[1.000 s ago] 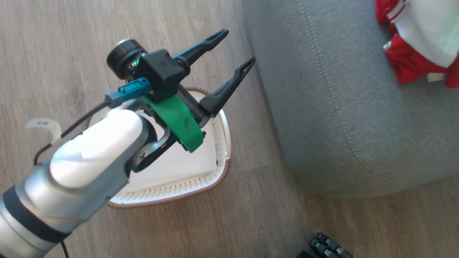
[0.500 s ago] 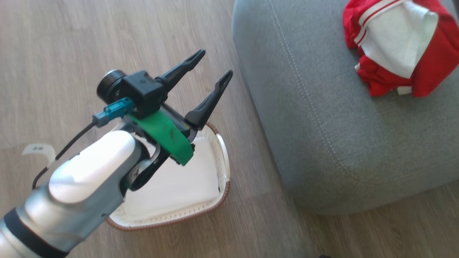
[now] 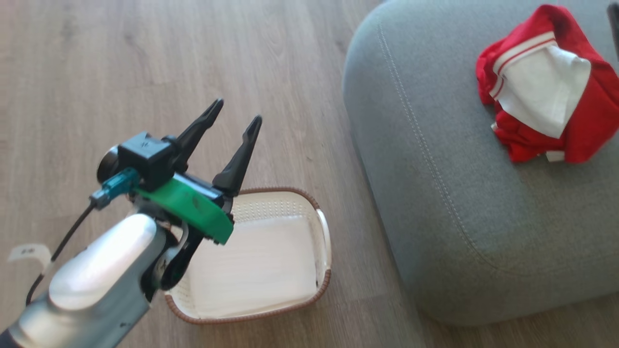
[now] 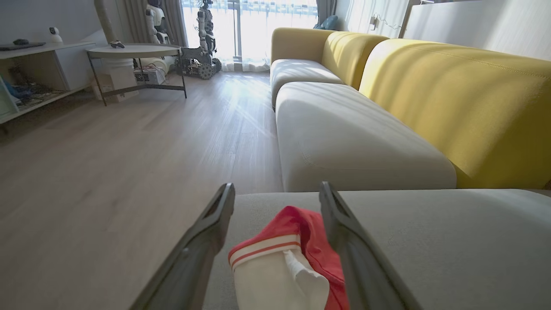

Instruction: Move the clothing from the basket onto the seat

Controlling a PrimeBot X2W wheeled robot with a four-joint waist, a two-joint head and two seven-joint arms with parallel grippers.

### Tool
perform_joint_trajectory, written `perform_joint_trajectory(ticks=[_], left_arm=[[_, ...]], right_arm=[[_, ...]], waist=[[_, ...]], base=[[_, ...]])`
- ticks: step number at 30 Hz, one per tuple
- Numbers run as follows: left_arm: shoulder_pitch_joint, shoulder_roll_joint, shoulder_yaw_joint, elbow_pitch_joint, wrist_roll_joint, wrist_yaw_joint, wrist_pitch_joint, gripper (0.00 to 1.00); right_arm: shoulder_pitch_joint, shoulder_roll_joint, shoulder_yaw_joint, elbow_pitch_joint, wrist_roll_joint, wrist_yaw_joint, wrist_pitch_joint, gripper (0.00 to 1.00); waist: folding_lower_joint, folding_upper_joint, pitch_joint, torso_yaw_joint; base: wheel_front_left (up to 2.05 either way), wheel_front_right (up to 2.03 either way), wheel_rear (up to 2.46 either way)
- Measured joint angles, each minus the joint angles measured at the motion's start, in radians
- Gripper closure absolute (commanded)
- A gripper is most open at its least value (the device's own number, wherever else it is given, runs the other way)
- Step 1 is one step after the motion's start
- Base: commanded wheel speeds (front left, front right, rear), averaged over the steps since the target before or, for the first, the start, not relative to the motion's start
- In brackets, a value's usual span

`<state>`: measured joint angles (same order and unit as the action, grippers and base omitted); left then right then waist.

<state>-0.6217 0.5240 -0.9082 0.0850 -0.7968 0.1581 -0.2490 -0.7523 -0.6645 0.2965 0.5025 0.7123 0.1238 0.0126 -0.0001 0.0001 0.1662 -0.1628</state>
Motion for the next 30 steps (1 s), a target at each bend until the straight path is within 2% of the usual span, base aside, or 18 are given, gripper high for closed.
perform_joint_trajectory(ticks=[6, 9, 18, 23, 30], left_arm=[[0.060, 0.000, 0.037, -0.017, 0.000, 0.010, 0.000, 0.00], [0.087, -0.002, 0.070, -0.025, 0.002, 0.017, 0.000, 0.00], [0.185, -0.009, 0.150, -0.038, 0.020, 0.023, 0.000, 0.00], [0.253, -0.017, 0.203, -0.045, 0.031, 0.038, 0.000, 0.00], [0.347, -0.038, 0.302, -0.058, 0.065, 0.068, 0.000, 0.00]], right_arm=[[0.120, 0.010, -0.102, -0.084, -0.045, 0.000, -0.063, 0.00], [0.207, 0.053, -0.165, -0.167, -0.086, 0.000, -0.093, 0.00], [0.410, 0.195, -0.253, -0.334, -0.167, 0.000, -0.084, 0.00], [0.509, 0.273, -0.289, -0.388, -0.193, 0.000, -0.083, 0.00], [0.606, 0.347, -0.329, -0.437, -0.223, 0.000, -0.102, 0.00]], waist=[[0.0000, 0.0000, -0.036, 0.037], [0.0000, 0.0000, -0.056, 0.060], [0.0000, 0.0000, -0.098, 0.105], [0.0000, 0.0000, -0.117, 0.127], [0.0000, 0.0000, -0.140, 0.150]], base=[[0.00, 0.00, 0.00], [0.00, 0.00, 0.00], [0.00, 0.00, 0.00], [0.00, 0.00, 0.00], [0.00, 0.00, 0.00]])
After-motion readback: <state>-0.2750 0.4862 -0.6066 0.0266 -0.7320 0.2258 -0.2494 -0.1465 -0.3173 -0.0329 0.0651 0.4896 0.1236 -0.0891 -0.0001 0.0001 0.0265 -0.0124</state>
